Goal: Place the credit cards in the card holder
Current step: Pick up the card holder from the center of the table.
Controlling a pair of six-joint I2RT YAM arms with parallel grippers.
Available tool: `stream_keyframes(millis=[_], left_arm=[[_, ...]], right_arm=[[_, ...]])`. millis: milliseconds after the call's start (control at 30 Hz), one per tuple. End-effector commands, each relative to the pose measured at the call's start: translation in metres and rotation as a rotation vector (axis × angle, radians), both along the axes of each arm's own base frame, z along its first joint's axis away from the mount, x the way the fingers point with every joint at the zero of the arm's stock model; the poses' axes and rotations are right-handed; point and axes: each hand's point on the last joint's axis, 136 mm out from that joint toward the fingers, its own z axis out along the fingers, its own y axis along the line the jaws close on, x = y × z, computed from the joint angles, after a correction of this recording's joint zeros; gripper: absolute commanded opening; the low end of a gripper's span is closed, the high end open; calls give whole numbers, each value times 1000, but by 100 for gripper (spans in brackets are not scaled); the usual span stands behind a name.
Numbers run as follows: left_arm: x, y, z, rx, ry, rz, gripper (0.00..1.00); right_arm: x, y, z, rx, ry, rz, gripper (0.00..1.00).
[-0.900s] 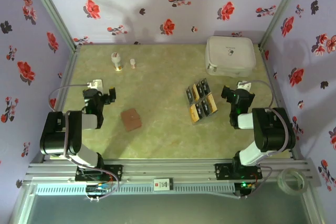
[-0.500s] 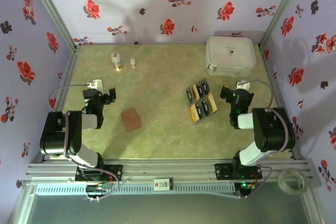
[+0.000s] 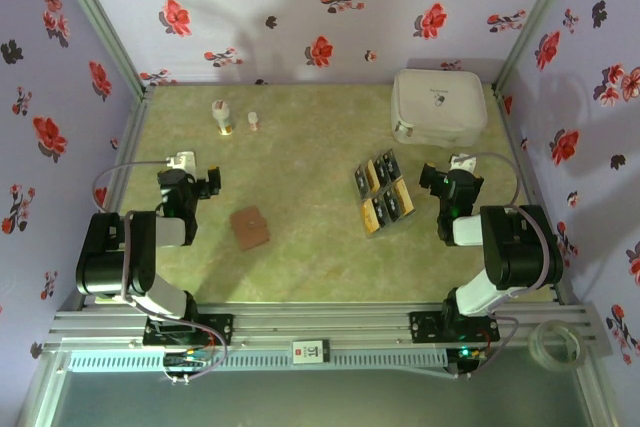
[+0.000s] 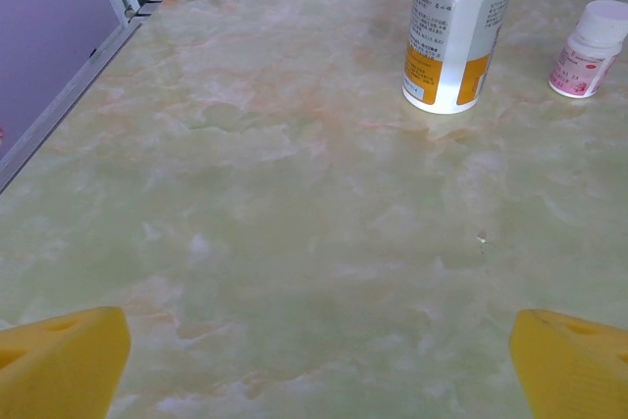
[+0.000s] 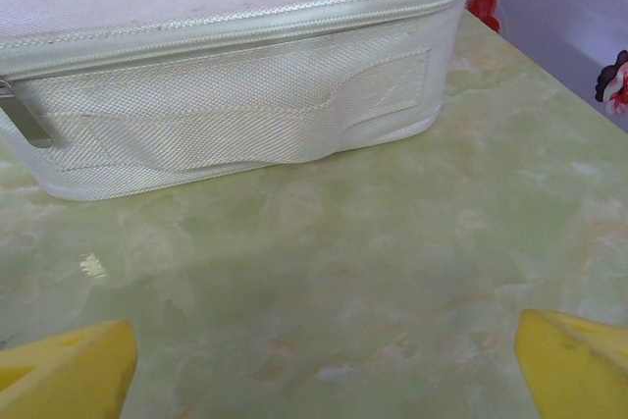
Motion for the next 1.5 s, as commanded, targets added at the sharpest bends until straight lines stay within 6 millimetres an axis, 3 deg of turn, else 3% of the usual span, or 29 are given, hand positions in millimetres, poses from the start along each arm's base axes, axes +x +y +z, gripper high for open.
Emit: stream_keyframes(millis=[0,567,833,1100,1267,1367,1467], left_arm=[[3,-1,8,12,-34,-2,100],[3,3,11,-12,-36,6,100],[2,10,33,-4,-6,43,100],[-2,26,86,-123,-14,194,100],[-15,18,107,-341,17,276,100],[-27,4,106,-455,82,285,100],[-44,-17,94,-552,168,273,100]], right_arm=[[4,-1,9,-10,-20,6,99],[5,-2,9,0,-20,10,99],[-14,-31,54,-2,-40,-181,99],[-42,-52,109,222,-77,-424,99],[-38,-31,139,240,-23,-292,99],[-33,9,153,279,20,-52,99],[-39,44,165,327,70,106,92]])
